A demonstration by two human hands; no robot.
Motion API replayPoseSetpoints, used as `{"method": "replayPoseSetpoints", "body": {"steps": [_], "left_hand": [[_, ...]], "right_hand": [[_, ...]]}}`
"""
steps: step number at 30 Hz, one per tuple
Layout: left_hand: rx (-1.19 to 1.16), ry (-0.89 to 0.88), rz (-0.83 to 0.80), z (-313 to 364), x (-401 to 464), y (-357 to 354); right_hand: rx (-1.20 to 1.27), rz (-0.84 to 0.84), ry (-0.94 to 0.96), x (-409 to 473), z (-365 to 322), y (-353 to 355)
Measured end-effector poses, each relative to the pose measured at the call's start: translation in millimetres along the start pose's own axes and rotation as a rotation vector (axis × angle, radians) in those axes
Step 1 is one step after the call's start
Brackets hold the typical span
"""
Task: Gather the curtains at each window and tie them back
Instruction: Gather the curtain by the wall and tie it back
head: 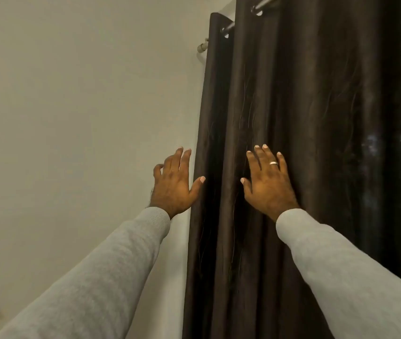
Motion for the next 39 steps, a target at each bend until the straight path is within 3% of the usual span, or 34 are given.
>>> {"method": "replayPoseSetpoints", "body": {"steps": [7,13,18,25,29,32,36,39], "left_hand": [[-0.144,0.044,0.111,-28,70,-53],[-0.594,0.218,0.272,-65,161,-80],[-0.787,0.256,0.335,-90,230,-87],[-0.97,0.095,0.425,-97,308,-102],[-1.218,0.055,0.477,-118,344,-115],[-1.263,0.009,0.521,-129,360,-121],[-1.271,-0.072,0.413,-120,375,-138],[-1.327,-0.191,0.296,-101,385,-145]], "right_hand": [[0.091,0.127,-0.049,82,8,-45],[0.323,0.284,-0.24,173,30,-56],[0.409,0.311,-0.321,231,32,-42],[0.363,0.312,-0.351,297,10,-16],[0.36,0.28,-0.457,329,3,-11],[0.268,0.273,-0.51,344,0,-10],[0.313,0.298,-0.503,356,-31,-18],[0.355,0.189,-0.333,380,-66,-38]]}}
Point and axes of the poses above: each hand's wrist, its own x-axis towards the middle knuckle, its own y-axis out of the back of the hand, z = x × y, the point moved 7 cm from there along x, towards the middle knuckle, and after that the axes turned 14 degrees about -y, right-handed, at the moved point
